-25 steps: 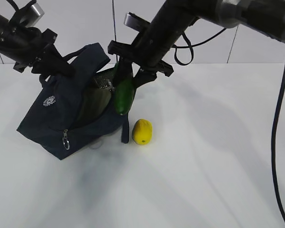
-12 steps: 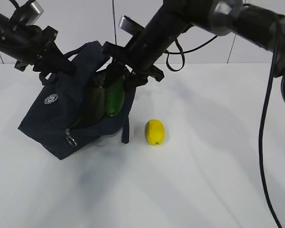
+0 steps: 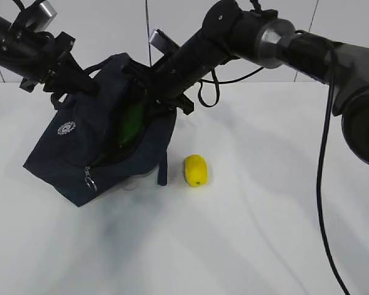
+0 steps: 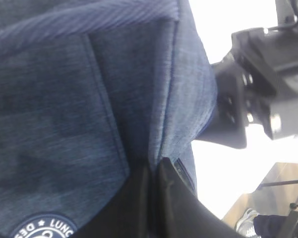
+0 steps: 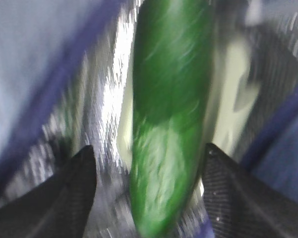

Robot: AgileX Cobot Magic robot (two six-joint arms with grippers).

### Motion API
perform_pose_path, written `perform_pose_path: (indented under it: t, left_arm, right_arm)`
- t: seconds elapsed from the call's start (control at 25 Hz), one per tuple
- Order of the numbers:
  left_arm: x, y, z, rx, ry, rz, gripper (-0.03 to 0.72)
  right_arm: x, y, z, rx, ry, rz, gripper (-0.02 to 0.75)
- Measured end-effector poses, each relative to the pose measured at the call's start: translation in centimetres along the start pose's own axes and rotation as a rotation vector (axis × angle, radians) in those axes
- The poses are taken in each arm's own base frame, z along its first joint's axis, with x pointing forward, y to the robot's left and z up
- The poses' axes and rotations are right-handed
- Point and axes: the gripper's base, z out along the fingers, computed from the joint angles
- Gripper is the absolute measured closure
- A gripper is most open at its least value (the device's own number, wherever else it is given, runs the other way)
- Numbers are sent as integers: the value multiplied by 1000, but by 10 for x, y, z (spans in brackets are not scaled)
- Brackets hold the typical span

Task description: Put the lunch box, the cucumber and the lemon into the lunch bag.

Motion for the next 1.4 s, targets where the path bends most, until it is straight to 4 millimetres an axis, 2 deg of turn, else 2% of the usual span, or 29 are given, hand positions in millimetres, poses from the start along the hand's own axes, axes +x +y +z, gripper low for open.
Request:
perform_pose_path:
  t: [0.12, 0.2, 0.48, 0.64, 0.76, 0.92, 1.0, 1.12, 1.4]
  left_arm:
    - [0, 0, 0, 0, 0, 0, 697]
    - [0, 1, -1, -4, 1, 1, 697]
    - [0, 10, -7, -33, 2, -1, 697]
    - [1, 19, -14, -65, 1, -3, 697]
    - [1, 25, -17, -102, 2, -10, 697]
    - [2, 32, -19, -140, 11, -21, 697]
    - [3, 36, -16, -145, 21, -34, 697]
    - [4, 41, -12, -147, 32, -49, 697]
    - [5, 43, -10, -149, 38, -54, 697]
  right_arm:
    - [0, 2, 0, -10, 1, 5, 257]
    - [1, 2, 0, -13, 9, 7, 241]
    - [13, -1, -1, -5, 144, -63, 236]
    - [13, -1, -7, 75, 158, -124, 234]
    - [5, 10, -19, 107, 106, -166, 233]
    - [-4, 38, -45, 115, 5, -232, 232]
    - [-3, 49, -51, 140, -21, -256, 232]
    - [2, 59, -53, 188, -29, -283, 232]
    - [12, 66, -41, 370, -36, -383, 232]
